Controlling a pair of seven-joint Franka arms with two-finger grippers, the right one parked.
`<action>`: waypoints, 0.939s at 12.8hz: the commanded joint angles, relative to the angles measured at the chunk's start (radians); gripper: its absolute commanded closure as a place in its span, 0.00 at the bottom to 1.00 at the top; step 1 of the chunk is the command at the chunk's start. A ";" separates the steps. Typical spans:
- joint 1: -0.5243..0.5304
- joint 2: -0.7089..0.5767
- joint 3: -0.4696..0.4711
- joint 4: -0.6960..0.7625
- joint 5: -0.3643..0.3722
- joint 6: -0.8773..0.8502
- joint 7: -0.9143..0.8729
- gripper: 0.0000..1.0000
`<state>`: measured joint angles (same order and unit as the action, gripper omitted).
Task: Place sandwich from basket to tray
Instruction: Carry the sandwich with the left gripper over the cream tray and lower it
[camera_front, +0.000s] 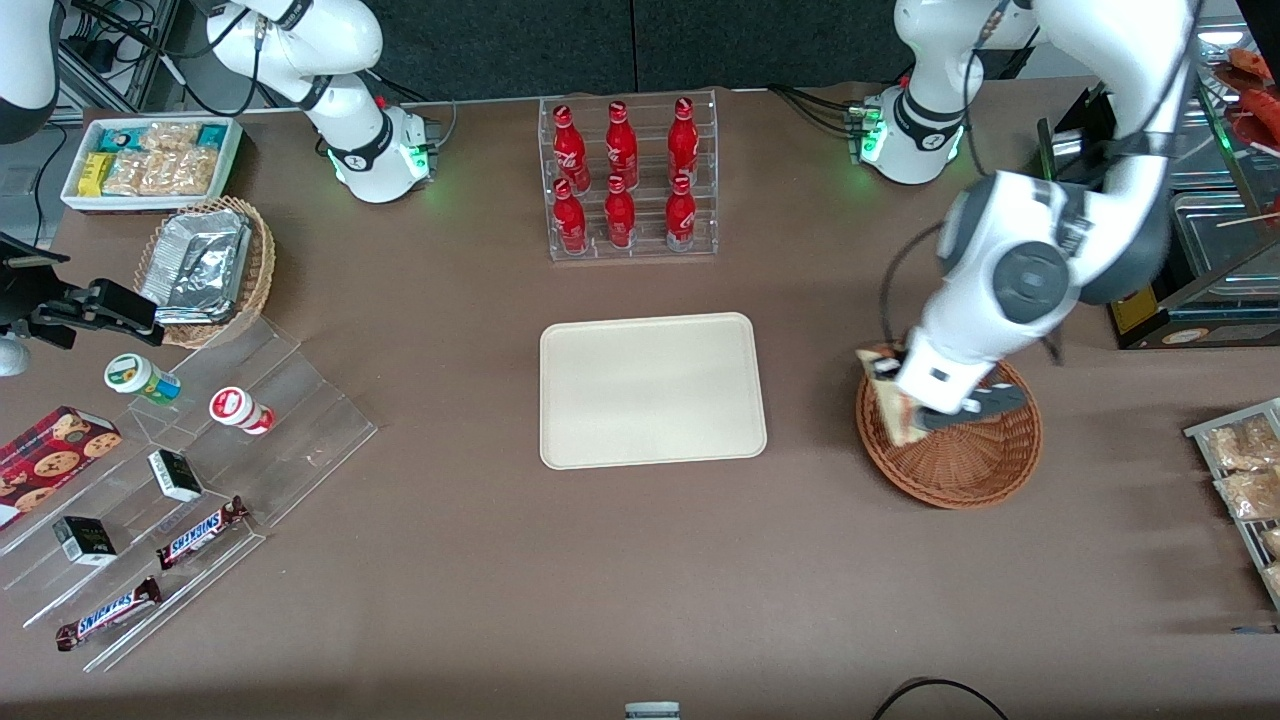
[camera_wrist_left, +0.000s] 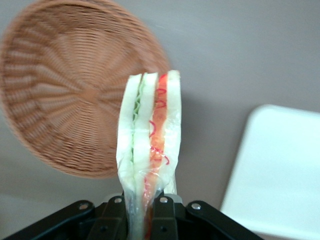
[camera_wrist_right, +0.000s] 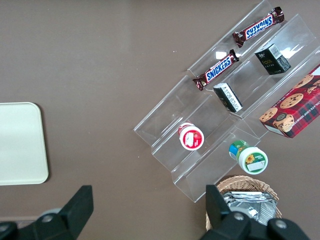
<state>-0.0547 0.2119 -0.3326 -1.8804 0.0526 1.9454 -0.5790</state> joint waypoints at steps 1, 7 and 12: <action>0.001 0.070 -0.118 0.082 0.004 -0.025 -0.005 1.00; -0.190 0.332 -0.204 0.328 0.183 -0.017 -0.232 1.00; -0.296 0.497 -0.201 0.492 0.257 -0.016 -0.364 1.00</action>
<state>-0.3167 0.6368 -0.5363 -1.4934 0.2654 1.9501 -0.9022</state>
